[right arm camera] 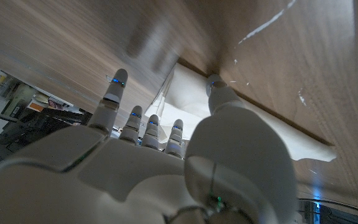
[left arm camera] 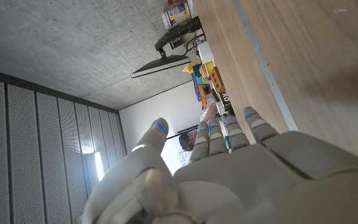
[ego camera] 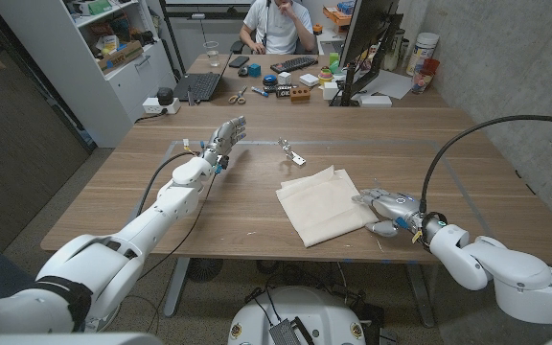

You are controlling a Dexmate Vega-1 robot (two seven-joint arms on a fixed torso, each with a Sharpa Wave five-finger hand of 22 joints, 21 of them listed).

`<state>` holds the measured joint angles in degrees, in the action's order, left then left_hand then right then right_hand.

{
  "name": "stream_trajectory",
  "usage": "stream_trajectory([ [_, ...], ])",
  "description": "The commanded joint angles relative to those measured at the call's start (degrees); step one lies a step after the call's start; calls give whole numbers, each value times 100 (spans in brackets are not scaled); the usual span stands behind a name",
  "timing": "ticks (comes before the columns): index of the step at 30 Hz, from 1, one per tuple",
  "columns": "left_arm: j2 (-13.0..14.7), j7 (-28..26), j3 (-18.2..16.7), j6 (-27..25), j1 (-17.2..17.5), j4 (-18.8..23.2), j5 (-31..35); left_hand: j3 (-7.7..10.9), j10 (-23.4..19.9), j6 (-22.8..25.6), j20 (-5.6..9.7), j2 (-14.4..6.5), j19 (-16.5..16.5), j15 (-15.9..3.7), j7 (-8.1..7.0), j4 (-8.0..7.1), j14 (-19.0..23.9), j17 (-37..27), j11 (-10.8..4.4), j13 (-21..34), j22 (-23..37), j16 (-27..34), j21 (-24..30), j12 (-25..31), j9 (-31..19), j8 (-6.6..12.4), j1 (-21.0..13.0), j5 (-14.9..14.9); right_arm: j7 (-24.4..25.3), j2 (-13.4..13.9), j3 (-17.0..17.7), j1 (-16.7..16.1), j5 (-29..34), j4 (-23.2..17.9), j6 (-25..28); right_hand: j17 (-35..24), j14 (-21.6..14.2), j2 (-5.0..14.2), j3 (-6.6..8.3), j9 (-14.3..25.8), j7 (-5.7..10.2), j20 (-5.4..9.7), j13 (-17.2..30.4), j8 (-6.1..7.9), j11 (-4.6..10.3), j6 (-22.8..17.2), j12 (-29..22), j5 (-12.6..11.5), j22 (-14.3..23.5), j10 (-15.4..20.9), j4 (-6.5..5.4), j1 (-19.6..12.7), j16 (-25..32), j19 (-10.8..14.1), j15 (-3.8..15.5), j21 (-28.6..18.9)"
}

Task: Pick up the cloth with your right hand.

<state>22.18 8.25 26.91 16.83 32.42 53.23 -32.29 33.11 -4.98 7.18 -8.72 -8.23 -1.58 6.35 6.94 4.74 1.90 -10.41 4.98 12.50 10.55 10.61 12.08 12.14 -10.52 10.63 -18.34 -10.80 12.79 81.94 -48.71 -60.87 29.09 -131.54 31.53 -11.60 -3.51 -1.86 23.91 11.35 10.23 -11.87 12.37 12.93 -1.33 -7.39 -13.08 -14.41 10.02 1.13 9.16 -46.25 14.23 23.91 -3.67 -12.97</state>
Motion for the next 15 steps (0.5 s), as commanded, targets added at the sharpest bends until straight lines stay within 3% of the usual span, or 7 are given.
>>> stream_trajectory([
  [1, 19, -27, -30, 23, 45, 58, -19, 37, 35, 37, -35, -3, -11, 3, -3, -3, -11, -19, -4, 19, 6, 21, -19, 29, -10, 34, 38, -31, 27, -125, -149, 116, 91, 92, -20, -24, -44, -29, 19, 16, 11, 0, 28, 37, 29, -41, -45, -23, 12, 39, 4, -59, 51, 82, 15, -53],
  [13, 4, -16, -40, 51, 34, 33, -34, 41, 38, 38, -45, 0, 1, 3, -2, 0, -12, -19, -2, 14, 6, 21, -23, 30, -10, 34, 44, -30, 434, -284, -193, 7, 233, 214, 68, -79, -280, -47, 19, 18, 81, -21, 44, 101, 174, -336, -124, -12, 17, 293, -31, -74, 142, 337, 68, -86],
  [15, 10, -39, -31, 48, 35, 46, -12, 42, 40, 38, -44, -1, 2, -1, -2, 0, -12, -18, -4, 13, 7, 21, -24, 30, -10, 33, 44, -30, 452, -300, -182, -5, 198, 217, 78, -93, -374, -34, 33, 17, 82, -21, 51, 125, 255, -448, -162, -12, 18, 410, -29, -108, 178, 417, 81, -95],
])
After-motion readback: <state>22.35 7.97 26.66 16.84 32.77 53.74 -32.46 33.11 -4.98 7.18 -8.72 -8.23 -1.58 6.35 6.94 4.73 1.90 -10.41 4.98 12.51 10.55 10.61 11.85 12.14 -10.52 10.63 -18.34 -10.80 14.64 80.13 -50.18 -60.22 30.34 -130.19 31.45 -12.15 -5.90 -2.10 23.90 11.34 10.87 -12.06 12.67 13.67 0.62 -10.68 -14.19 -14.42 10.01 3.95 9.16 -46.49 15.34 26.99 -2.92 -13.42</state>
